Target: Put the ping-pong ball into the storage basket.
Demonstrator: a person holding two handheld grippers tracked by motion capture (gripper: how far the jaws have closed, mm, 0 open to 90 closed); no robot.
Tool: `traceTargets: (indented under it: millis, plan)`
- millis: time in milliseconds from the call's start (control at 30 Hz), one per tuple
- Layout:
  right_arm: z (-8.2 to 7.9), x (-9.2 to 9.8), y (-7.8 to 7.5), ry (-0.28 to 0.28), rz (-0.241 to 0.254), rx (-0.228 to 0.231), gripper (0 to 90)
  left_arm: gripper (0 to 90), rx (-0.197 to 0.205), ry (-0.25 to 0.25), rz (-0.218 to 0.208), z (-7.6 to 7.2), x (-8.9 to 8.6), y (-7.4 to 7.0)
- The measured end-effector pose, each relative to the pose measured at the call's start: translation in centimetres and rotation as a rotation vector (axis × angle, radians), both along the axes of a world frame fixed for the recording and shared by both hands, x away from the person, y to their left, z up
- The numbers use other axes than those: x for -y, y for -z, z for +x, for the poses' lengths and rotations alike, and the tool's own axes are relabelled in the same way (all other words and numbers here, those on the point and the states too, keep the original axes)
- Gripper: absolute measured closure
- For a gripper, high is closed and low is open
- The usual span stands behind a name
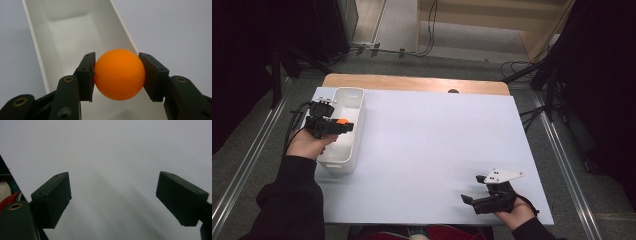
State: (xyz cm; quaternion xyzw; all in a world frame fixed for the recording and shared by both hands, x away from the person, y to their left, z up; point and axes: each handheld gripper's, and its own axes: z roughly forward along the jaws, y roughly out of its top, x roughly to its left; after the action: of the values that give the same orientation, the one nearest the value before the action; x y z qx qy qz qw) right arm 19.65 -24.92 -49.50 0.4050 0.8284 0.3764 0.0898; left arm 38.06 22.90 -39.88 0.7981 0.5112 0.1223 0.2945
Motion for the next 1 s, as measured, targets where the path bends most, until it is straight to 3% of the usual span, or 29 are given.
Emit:
traceTargets:
  millis: [267, 333, 567, 767, 1000]
  plan:
    - [0.0, -0.1, 0.0, 0.005, 0.002, -0.004, 11.5, 49.8, 0.004, -0.002, -0.007, 0.0, 0.0, 0.0]
    - [0.0, -0.1, 0.0, 0.006, 0.002, -0.004, 11.5, 44.0, 0.004, -0.004, -0.010, 0.0, 0.0, -0.1]
    - [0.0, -0.1, 0.0, 0.000, 0.002, -0.003, 11.5, 36.8, 0.017, -0.008, -0.030, -0.1, -0.1, -0.6]
    - [0.2, 0.0, 0.0, 0.000, 0.006, 0.001, 11.5, 32.8, 0.045, 0.026, -0.035, -0.7, 0.4, -1.7]
    - [0.5, 0.0, 0.1, -0.001, 0.012, -0.007, 11.5, 29.3, 0.049, 0.114, -0.076, -1.6, 2.1, -2.5]
